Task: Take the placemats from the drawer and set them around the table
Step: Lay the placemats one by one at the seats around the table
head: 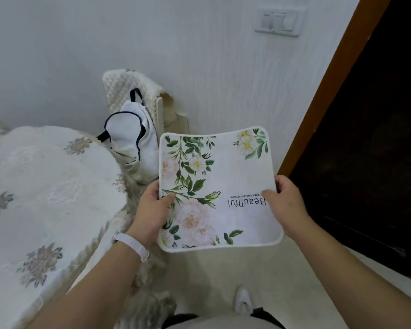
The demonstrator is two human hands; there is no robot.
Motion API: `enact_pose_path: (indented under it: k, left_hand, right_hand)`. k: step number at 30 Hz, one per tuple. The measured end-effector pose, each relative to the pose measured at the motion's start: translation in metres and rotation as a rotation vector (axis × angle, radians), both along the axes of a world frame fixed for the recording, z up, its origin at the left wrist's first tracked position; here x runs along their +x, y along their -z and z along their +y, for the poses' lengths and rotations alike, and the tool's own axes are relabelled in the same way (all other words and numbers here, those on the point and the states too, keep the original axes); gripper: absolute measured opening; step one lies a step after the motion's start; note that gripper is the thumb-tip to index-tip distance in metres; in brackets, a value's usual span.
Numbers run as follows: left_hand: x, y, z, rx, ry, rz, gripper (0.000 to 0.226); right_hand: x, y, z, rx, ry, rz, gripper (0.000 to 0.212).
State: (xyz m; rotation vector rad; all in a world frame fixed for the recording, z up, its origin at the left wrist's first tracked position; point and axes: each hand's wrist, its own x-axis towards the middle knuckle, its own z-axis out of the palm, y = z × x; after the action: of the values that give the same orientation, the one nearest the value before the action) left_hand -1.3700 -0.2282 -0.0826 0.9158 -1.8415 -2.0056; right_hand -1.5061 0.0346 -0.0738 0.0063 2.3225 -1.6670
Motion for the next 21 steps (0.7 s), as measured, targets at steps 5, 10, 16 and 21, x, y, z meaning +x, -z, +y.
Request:
enact_pose_path:
  k: [5,10,16,21]
  left_hand:
    - [-0.019,-0.003,-0.01,-0.007,-0.149,-0.04,0.032]
    - [-0.021,-0.005,-0.047,0.0,-0.304,-0.057,0.029]
    - [-0.035,0.008,-0.114,-0.007,-0.442,-0.059,0.03]
    - [-0.064,0.032,-0.189,0.029,-0.482,-0.038,0.032]
  right_hand:
    - [-0.055,0.001,-0.032,-0.012,-0.121,-0.021,0.022]
    - [-0.088,0.007,-0.09,-0.012,-0.273,-0.036,0.023]
    - [-0.128,0.011,-0.182,0.082,-0.48,-0.001,0.018]
    - [-0.171,0.016,-0.267,0.169,-0.542,0.047,0.017]
